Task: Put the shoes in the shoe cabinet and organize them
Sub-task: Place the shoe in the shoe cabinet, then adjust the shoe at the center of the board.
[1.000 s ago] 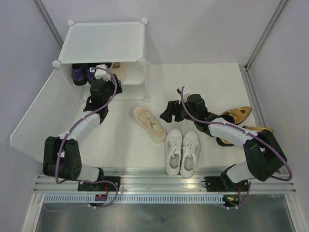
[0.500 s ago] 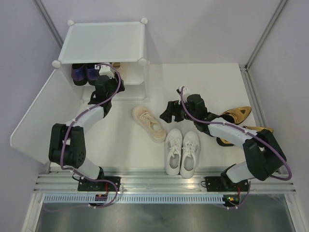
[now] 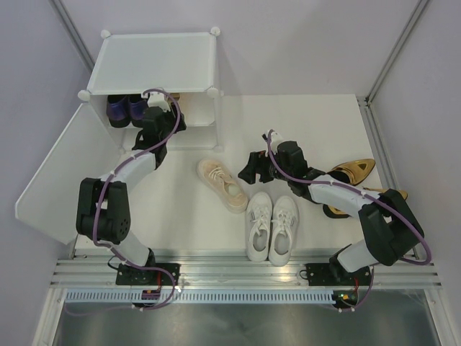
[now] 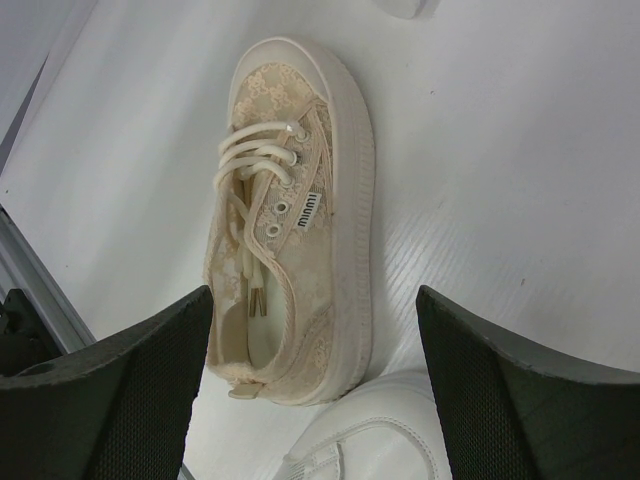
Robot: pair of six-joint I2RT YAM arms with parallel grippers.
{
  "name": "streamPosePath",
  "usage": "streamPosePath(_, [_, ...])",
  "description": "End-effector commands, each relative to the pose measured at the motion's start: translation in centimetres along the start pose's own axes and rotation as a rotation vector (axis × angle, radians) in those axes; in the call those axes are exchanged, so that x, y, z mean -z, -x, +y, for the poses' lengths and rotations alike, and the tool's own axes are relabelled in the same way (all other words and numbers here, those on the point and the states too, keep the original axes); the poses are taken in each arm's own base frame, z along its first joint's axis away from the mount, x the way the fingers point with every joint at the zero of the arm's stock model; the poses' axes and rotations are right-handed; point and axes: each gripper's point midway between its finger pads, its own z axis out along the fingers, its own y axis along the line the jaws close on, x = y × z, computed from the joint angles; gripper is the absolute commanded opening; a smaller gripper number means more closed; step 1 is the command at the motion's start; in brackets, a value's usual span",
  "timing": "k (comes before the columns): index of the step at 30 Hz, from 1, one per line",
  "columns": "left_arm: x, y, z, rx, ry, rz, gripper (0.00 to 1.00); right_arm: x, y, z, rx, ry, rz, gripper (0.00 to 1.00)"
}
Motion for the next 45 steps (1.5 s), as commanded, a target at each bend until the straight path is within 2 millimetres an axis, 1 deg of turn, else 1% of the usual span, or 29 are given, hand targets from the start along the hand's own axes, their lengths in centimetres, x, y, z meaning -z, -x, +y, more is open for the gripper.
streamPosePath(1, [-0.6,2.5,-0.7,-0.016,-0.032,-0.062,0.71,-0.2,1.2,0.9,0.014,0.036,-0.034,0.86])
streamPosePath(6, [0.0,2.4,-1.1,-0.001,-0.050,-0.057,0.72,0.0,1.4,1.1,0.017,0.038,-0.039,0.86])
streamPosePath(8, [0.7,3.0,-1.3,0.008,-0.061,-0.070,0.75,0.0,1.6,1.1,0.014,0.040,-0.042,0.85])
streamPosePath(10, [1.4,2.6,-1.1,0.021,-0.057,-0.062,0.78,0.0,1.6,1.2,0.012,0.040,-0.042,0.85])
streamPosePath(11, [2.0,3.2,-1.2,0.029,-0.060,-0.075,0.79,0.0,1.6,1.3,0.013,0.044,-0.041,0.85])
streamPosePath(13, [2.9,2.8,-1.1,0.046,-0.059,-0.068,0.82,0.0,1.4,1.5,0.014,0.052,-0.034,0.84])
streamPosePath(14, [3.7,3.5,-1.2,0.054,-0.062,-0.081,0.83,-0.1,1.4,1.5,0.029,0.046,-0.033,0.82])
streamPosePath(15, [4.1,3.5,-1.1,0.063,-0.060,-0.075,0.84,-0.2,0.8,2.2,0.051,0.043,-0.008,0.81])
streamPosePath(17, [5.2,3.1,-1.0,0.093,-0.052,-0.042,0.86,-0.5,0.8,2.4,0.113,0.000,-0.006,0.80])
streamPosePath(18, [6.1,4.0,-1.3,0.115,-0.060,-0.050,0.86,-0.6,-0.2,3.3,0.132,0.009,0.019,0.80])
streamPosePath(20, [7.5,3.7,-1.3,0.130,-0.064,-0.023,0.88,-0.9,-0.9,3.8,0.143,0.015,0.034,0.79])
streamPosePath(21, [8.9,4.9,-1.5,0.148,-0.073,-0.052,0.88,-0.9,-1.4,4.4,0.151,0.021,0.044,0.79])
streamPosePath(22, [9.7,5.3,-1.6,0.151,-0.084,-0.056,0.89,-1.1,-1.9,4.4,0.152,0.018,0.053,0.79])
streamPosePath(23, [10.4,5.6,-1.7,0.152,-0.089,-0.061,0.90,-1.2,-2.4,4.2,0.157,0.004,0.059,0.78])
streamPosePath(24, [12.2,6.7,-1.8,0.168,-0.096,-0.078,0.93,-1.3,-2.9,4.3,0.164,-0.001,0.068,0.78])
streamPosePath(26, [14.0,8.3,-2.1,0.166,-0.119,-0.103,0.95,-1.7,-3.7,3.9,0.171,-0.031,0.084,0.77])
streamPosePath(27, [14.9,8.3,-2.2,0.152,-0.125,-0.089,0.97,-1.7,-4.0,3.6,0.171,-0.046,0.095,0.77])
streamPosePath(28, [16.6,9.8,-2.3,0.145,-0.138,-0.130,0.99,-1.8,-4.4,3.4,0.170,-0.056,0.104,0.77])
streamPosePath(29, [17.5,10.6,-2.2,0.136,-0.140,-0.151,0.99,-1.9,-4.6,3.3,0.172,-0.065,0.109,0.77])
streamPosePath(30, [18.1,10.5,-1.6,0.118,-0.112,-0.153,1.00,-1.9,-4.7,3.0,0.176,-0.090,0.108,0.77])
streamPosePath(31, [19.8,11.7,-1.4,0.120,-0.107,-0.200,1.00,-2.1,-5.0,2.7,0.178,-0.103,0.115,0.77])
streamPosePath(34, [21.4,11.2,-0.9,0.105,-0.110,-0.227,1.00,-2.5,-5.9,1.8,0.179,-0.141,0.143,0.76])
streamPosePath(38, [23.5,10.0,-0.1,0.055,-0.103,-0.246,0.99,-3.4,-6.8,2.2,0.186,-0.137,0.185,0.73])
streamPosePath(39, [23.7,9.6,0.0,0.024,-0.103,-0.245,0.93,-3.6,-6.9,2.4,0.192,-0.133,0.196,0.72])
streamPosePath(40, [24.1,9.4,0.2,0.017,-0.100,-0.253,0.93,-3.9,-7.2,2.3,0.195,-0.139,0.207,0.70])
streamPosePath(41, [24.0,8.4,0.5,0.016,-0.092,-0.246,0.93,-4.2,-7.0,2.8,0.202,-0.132,0.207,0.68])
streamPosePath(42, [25.0,8.9,0.6,0.016,-0.095,-0.281,0.90,-4.4,-7.0,2.9,0.203,-0.133,0.212,0.65])
streamPosePath(44, [25.1,8.0,0.6,0.011,-0.110,-0.287,0.82,-4.9,-6.8,3.4,0.205,-0.131,0.225,0.56])
streamPosePath(45, [25.8,8.2,0.6,0.014,-0.113,-0.315,0.77,-5.1,-6.6,3.7,0.207,-0.128,0.225,0.54])
